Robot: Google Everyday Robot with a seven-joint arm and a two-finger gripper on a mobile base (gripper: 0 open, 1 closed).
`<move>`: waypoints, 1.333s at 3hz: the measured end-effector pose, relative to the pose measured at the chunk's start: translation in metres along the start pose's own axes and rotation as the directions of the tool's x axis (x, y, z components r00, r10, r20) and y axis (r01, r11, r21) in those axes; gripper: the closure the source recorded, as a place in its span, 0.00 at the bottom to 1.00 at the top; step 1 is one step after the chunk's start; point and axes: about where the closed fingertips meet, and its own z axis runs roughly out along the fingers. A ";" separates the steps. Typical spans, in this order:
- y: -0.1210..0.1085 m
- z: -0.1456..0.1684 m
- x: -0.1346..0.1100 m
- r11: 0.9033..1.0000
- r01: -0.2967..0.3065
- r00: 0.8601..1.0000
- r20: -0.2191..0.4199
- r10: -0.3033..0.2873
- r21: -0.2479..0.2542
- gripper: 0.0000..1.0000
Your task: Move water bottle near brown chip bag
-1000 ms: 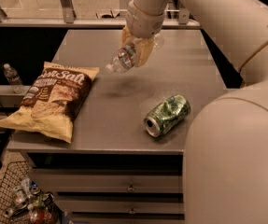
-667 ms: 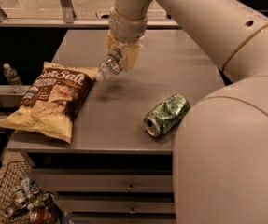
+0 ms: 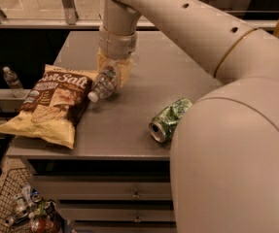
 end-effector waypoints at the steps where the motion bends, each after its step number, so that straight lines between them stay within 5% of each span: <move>1: -0.010 0.006 -0.023 0.998 0.062 0.998 0.027 -0.062 0.005 1.00; 3: -0.021 0.009 -0.045 0.995 0.091 0.993 0.068 -0.093 0.032 1.00; 4: -0.018 0.015 -0.036 0.999 0.037 0.996 0.079 -0.040 0.032 0.82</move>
Offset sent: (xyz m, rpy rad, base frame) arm -0.0385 0.0468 0.0076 0.0606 0.0247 0.1495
